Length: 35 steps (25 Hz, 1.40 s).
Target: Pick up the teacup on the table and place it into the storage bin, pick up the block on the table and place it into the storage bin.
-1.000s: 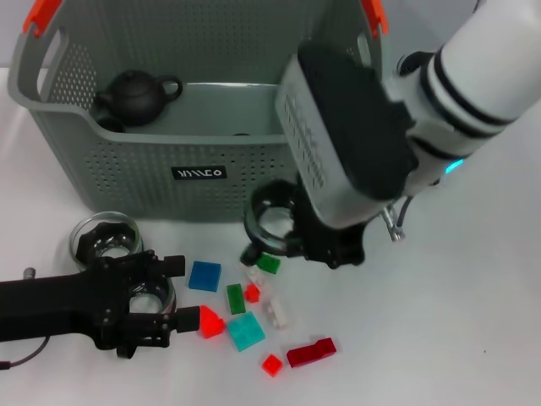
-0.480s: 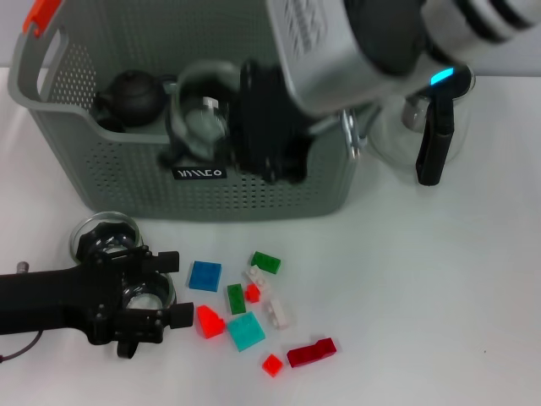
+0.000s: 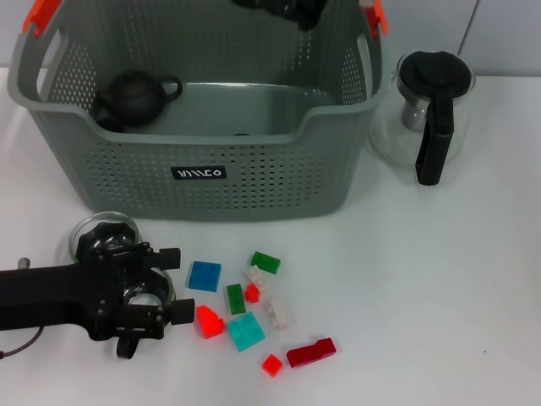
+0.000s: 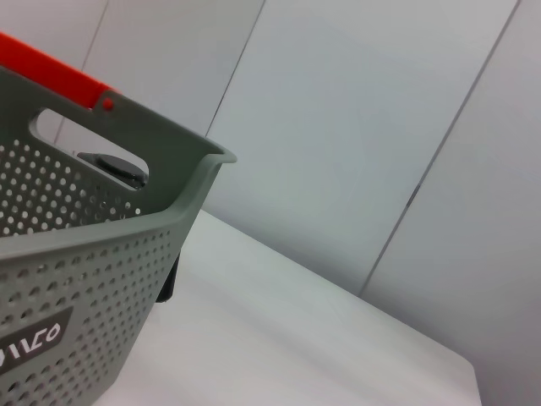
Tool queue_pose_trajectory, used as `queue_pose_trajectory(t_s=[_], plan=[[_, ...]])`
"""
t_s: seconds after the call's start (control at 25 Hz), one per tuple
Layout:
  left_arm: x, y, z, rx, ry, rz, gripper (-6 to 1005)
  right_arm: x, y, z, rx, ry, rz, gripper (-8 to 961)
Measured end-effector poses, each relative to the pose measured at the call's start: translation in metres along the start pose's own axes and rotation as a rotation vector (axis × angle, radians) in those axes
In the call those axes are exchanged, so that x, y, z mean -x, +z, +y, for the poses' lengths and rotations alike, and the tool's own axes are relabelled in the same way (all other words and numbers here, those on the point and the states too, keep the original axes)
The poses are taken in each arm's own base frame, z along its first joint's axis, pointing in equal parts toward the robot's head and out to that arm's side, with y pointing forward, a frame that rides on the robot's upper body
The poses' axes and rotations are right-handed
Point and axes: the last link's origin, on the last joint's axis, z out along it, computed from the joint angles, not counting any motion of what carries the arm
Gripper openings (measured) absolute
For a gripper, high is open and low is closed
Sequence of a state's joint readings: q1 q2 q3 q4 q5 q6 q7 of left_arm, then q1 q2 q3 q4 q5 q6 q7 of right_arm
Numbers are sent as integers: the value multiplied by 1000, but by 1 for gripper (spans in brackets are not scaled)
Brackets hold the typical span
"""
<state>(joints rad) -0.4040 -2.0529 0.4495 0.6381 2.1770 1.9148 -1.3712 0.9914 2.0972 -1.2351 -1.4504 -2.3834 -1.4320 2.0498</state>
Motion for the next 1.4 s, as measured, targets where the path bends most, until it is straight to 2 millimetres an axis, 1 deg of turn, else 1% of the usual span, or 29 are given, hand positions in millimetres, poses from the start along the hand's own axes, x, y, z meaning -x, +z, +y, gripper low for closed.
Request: queue_pose_trajectory(t_s=[0.24,0.28,0.32,0.36,0.52,0.68,0.92,1.08,1.4], plan=[[-1,1,0,2,6,-1,950,-28,15,-22,-24,100,27,57],[-1,1,-1,1,6,-2,950,-38,21,-26,-25,133,30,57],[-1,1,-1,1,6,-2,950,-43,24,-28,-25,150,33,57],[-1,1,-1,1,6,-3,950,-43,24,-28,-25,150,33,57],[-1,1,-1,0,7,-8,950,-62,39,-31,-35,197,49,57],[-1,2,-1,3,9,-9,950,-79,56,-29,-49,220,67,58],[-1,3,-1,5,9,-8,950,-99,81,-18,-61,227,95,58],[0,4,-1,7,6,-8,950,-107,89,-13,-62,237,97,58],[1,5,-1,6,4,-6,950,-114,96,-10,-75,252,108,57]])
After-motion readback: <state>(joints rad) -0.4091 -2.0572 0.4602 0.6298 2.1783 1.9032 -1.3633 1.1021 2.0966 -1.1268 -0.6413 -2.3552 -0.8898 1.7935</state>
